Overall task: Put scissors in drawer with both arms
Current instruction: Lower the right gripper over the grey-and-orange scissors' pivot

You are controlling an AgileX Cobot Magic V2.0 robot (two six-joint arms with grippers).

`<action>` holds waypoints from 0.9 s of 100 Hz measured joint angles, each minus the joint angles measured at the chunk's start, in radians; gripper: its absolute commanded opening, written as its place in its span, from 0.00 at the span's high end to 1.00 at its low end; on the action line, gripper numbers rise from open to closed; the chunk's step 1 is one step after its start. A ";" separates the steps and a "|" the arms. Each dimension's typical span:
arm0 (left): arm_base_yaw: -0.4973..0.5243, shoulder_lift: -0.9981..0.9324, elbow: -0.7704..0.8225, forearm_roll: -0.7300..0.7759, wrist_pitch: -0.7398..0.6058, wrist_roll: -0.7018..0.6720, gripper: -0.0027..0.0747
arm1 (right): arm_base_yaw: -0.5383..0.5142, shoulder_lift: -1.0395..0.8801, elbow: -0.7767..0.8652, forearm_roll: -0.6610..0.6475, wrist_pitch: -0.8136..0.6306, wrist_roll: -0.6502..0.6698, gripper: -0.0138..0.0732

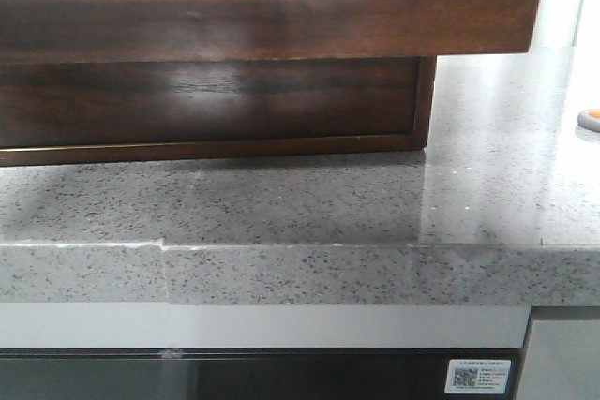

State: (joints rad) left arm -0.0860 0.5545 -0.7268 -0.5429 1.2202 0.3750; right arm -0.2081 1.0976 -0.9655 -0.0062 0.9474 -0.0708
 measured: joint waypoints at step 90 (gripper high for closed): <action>-0.003 -0.002 -0.107 0.047 -0.249 0.125 0.51 | -0.010 0.507 -0.279 0.115 0.143 -0.211 0.41</action>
State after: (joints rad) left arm -0.0889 0.5529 -0.8342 -0.4960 0.9712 0.5003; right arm -0.2178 1.6041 -1.2449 0.1091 1.0903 -0.2815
